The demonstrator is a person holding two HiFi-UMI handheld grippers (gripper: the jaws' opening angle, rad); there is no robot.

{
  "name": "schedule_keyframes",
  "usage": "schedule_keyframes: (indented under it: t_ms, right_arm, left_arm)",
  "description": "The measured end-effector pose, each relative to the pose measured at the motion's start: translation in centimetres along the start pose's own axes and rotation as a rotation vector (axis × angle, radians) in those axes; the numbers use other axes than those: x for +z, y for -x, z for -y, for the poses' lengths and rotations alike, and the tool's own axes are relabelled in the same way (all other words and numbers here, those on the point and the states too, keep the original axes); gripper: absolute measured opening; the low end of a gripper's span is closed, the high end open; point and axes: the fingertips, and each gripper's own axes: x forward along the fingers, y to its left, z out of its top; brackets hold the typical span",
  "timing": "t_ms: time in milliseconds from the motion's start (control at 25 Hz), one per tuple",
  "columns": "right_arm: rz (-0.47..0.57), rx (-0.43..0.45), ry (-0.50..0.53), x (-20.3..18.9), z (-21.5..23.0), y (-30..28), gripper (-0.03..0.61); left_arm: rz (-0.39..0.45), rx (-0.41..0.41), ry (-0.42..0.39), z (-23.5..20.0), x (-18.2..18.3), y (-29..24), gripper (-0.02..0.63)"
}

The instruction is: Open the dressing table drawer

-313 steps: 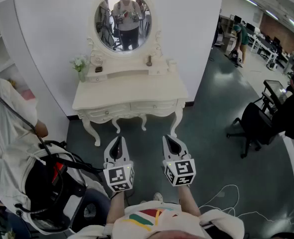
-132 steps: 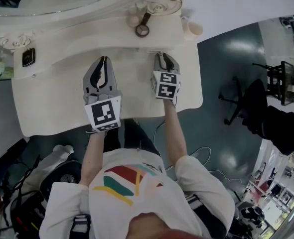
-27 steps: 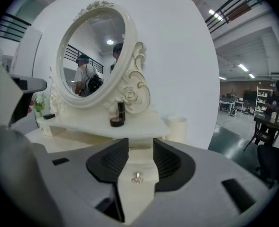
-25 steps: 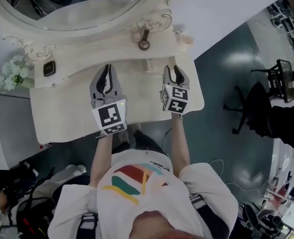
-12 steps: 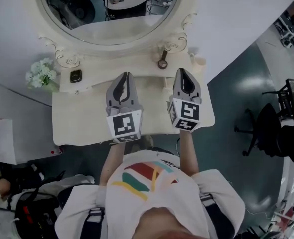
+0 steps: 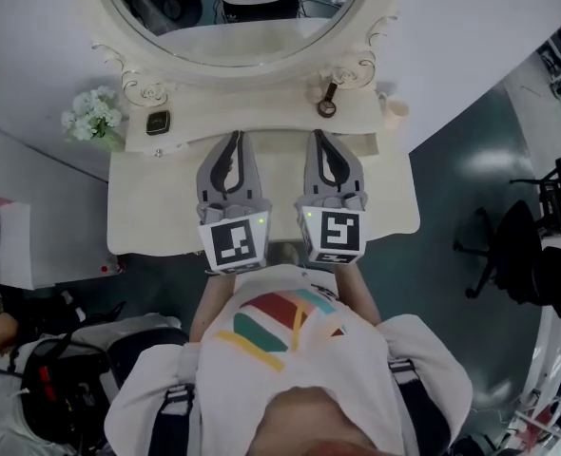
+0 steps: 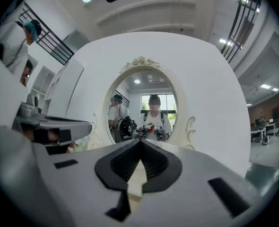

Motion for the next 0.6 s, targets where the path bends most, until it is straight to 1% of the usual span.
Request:
schedule_keyframes:
  t_ms: [40,160,280,360,440,520,600]
  right_arm:
    - [0.001,0.011,-0.004,0.0,-0.4,0.0,0.002]
    - [-0.001,0.031,-0.005,-0.1,-1.1,0.1,0.002]
    - [-0.006,0.044,-0.016,-0.2,-1.6,0.2,0.001]
    - [-0.01,0.051,-0.021,-0.3,-1.8,0.3,0.001]
    - [-0.013,0.057,-0.023,-0.5,-2.0,0.6,0.0]
    - [-0.015,0.06,-0.028,-0.6,-2.0,0.7,0.0]
    - [-0.013,0.062,-0.034,-0.5,-2.1,0.8,0.0]
  left_arm:
    - [0.006,0.008,0.001,-0.2,0.0,0.1,0.015]
    - [0.062,0.027,0.011,-0.5,0.1,0.2,0.015]
    - [0.007,0.013,-0.005,-0.3,-0.2,0.5,0.015]
    - [-0.006,0.011,-0.008,-0.1,-0.2,0.7,0.015]
    - [0.005,0.013,-0.008,0.0,-0.1,0.9,0.015]
    - [0.044,0.017,-0.001,-0.1,0.1,0.9,0.015]
    - [0.047,0.025,0.001,-0.2,0.0,1.0,0.015]
